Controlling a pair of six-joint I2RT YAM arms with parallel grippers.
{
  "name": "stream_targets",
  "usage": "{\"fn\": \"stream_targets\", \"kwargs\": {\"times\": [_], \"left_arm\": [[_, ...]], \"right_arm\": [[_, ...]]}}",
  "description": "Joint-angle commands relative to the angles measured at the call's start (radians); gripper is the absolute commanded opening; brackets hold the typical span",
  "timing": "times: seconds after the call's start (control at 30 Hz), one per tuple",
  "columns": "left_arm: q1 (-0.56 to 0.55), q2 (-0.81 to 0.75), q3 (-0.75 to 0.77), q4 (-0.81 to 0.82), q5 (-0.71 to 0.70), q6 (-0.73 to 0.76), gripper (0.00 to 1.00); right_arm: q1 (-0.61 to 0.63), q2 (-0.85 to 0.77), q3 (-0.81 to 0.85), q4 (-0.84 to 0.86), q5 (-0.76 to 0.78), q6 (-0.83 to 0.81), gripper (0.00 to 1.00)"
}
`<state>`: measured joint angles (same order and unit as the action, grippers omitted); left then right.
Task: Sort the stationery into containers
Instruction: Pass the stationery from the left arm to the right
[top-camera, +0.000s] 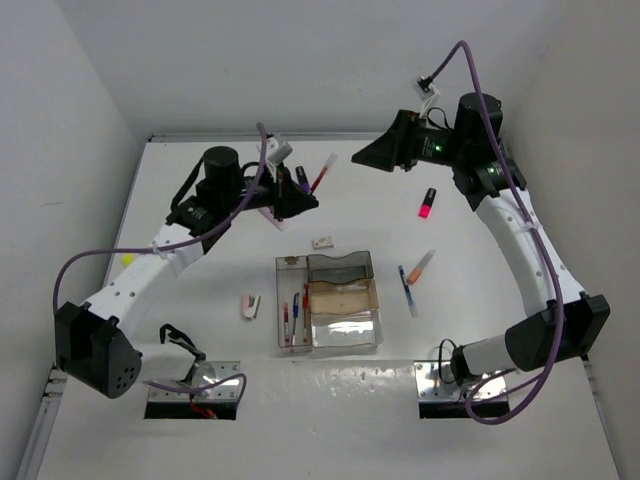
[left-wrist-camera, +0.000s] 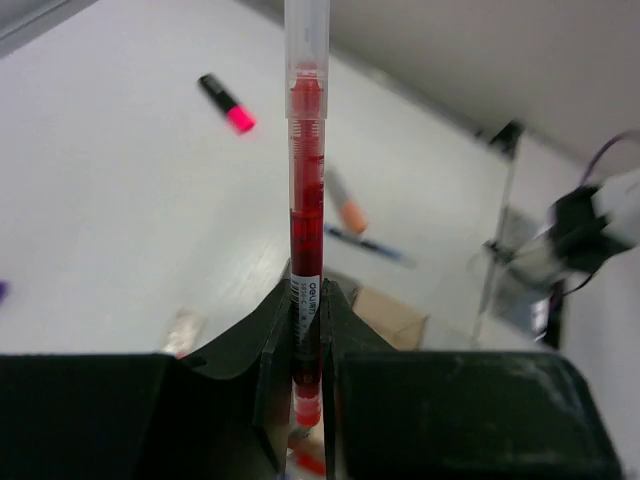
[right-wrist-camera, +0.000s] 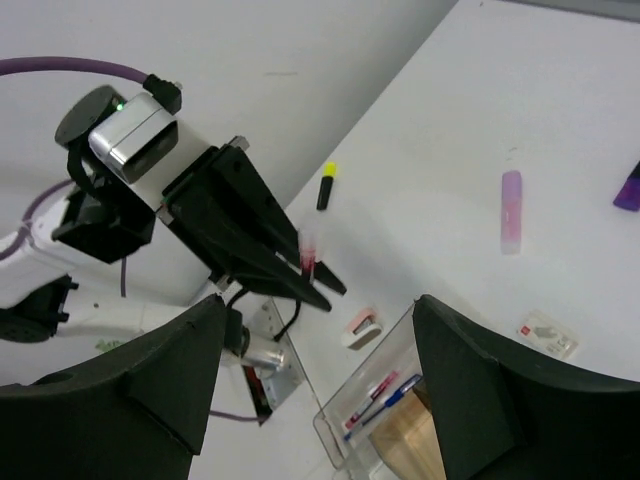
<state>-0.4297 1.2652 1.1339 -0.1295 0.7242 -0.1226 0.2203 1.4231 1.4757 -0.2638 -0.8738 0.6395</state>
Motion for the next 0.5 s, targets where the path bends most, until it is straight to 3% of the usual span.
{"fn": "stream_targets", "kwargs": {"times": [0.0, 0.1, 0.33, 0.4, 0.47], "left_arm": [[0.011, 0.01, -0.022, 0.321, 0.112, -0.483, 0.0], [0.017, 0.031, -0.048, 0.441, 0.135, -0.619, 0.0], [0.013, 0.042, -0.056, 0.49, 0.156, -0.655, 0.0], [0.008, 0.04, -0.062, 0.49, 0.156, -0.658, 0.0], [0.006, 0.037, -0.06, 0.49, 0.159, -0.655, 0.0]], "right_arm": [[0.011, 0.008, -0.008, 0.164, 0.055, 0.115, 0.75], [0.043, 0.034, 0.003, 0.19, 0.091, 0.123, 0.74], [0.106, 0.088, 0.047, 0.231, 0.121, 0.15, 0.69], [0.123, 0.097, 0.057, 0.241, 0.119, 0.157, 0.63], [0.134, 0.109, 0.072, 0.248, 0.118, 0.161, 0.48]]}}
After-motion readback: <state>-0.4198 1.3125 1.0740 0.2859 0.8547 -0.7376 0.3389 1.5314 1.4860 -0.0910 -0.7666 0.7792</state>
